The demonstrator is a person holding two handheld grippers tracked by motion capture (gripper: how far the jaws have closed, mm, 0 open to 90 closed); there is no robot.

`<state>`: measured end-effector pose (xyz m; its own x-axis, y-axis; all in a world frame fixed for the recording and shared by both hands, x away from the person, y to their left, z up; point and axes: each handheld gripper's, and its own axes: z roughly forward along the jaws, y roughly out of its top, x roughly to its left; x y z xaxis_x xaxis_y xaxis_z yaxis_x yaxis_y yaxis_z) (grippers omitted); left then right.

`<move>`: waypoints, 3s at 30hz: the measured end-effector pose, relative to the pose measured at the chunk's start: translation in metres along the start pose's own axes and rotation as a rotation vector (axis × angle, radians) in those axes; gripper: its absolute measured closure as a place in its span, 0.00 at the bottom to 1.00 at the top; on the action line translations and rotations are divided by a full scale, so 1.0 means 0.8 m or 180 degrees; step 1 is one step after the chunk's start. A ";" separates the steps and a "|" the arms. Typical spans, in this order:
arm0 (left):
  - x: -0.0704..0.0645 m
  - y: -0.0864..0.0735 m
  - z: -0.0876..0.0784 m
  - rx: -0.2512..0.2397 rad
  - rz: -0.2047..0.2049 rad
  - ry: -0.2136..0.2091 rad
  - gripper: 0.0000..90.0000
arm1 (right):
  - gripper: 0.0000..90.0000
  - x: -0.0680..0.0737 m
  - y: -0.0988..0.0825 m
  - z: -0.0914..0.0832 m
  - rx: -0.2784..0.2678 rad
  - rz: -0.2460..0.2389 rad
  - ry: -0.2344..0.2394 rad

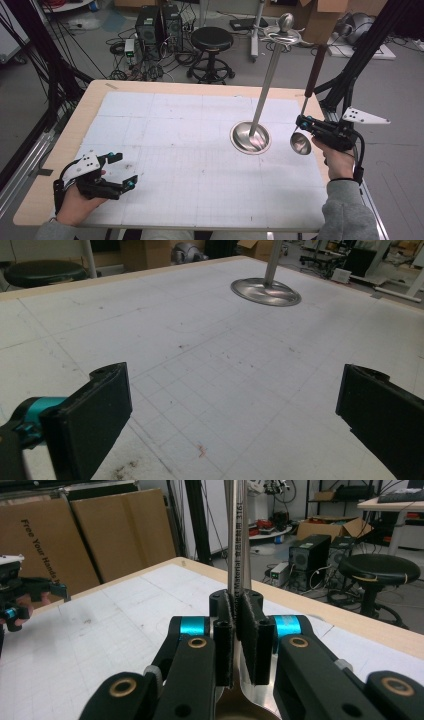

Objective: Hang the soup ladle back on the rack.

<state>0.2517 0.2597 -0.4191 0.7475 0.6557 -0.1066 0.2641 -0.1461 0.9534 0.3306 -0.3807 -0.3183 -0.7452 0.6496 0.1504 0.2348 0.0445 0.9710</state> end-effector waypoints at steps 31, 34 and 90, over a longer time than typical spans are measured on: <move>0.001 -0.001 -0.004 -0.0039 -0.0054 -0.0067 0.02 | 0.94 -0.003 0.027 0.019 0.0120 -0.0069 -0.0015; 0.001 -0.001 -0.003 -0.0039 -0.0052 -0.0064 0.02 | 0.94 -0.002 0.027 0.021 0.0152 -0.0050 -0.0013; 0.001 -0.002 -0.002 0.0020 -0.0013 -0.0040 0.02 | 0.94 0.002 0.030 0.059 0.0388 -0.0057 0.0008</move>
<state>0.2506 0.2616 -0.4204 0.7541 0.6469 -0.1140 0.2709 -0.1482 0.9511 0.3648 -0.3429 -0.3037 -0.7515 0.6460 0.1338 0.2954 0.1482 0.9438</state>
